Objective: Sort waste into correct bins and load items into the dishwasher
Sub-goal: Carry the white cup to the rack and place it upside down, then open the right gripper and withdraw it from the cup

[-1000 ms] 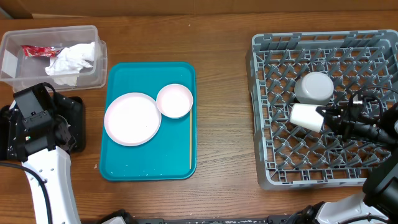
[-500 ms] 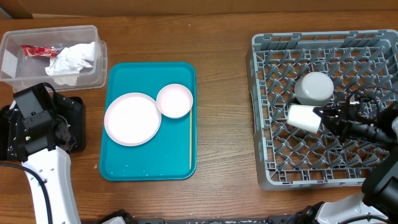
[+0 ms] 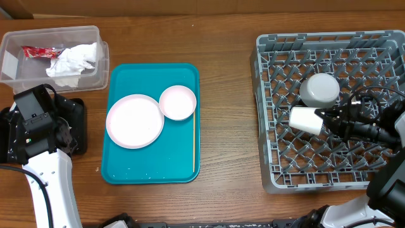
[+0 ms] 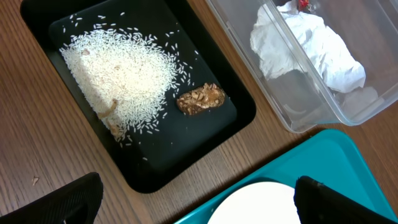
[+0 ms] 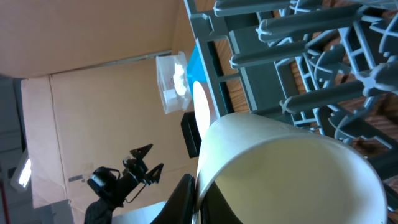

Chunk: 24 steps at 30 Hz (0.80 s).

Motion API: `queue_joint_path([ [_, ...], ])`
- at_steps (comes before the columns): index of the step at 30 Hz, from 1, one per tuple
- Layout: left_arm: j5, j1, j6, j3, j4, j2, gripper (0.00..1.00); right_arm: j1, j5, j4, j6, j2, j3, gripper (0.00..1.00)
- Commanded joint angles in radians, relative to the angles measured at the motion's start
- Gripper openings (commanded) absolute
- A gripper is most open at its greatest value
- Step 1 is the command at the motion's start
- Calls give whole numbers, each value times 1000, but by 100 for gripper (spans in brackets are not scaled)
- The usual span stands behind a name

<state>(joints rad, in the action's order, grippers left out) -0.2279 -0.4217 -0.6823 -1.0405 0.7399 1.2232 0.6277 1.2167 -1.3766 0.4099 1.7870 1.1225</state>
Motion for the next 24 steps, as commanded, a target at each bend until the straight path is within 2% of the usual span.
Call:
queue_joint_path([
  [1, 1, -8, -13, -9, 0, 0, 100, 2, -128, 42, -91, -6, -4, 9],
  [8, 1, -8, -13, -9, 0, 0, 100, 7, -214, 52, -191, -6, 75, 15],
  [18, 1, -8, -13, -9, 0, 0, 100, 29, -663, 50, -505, -50, 253, 13],
  [24, 1, -8, -14, -9, 0, 0, 100, 29, -789, 60, -629, -133, 292, 14],
])
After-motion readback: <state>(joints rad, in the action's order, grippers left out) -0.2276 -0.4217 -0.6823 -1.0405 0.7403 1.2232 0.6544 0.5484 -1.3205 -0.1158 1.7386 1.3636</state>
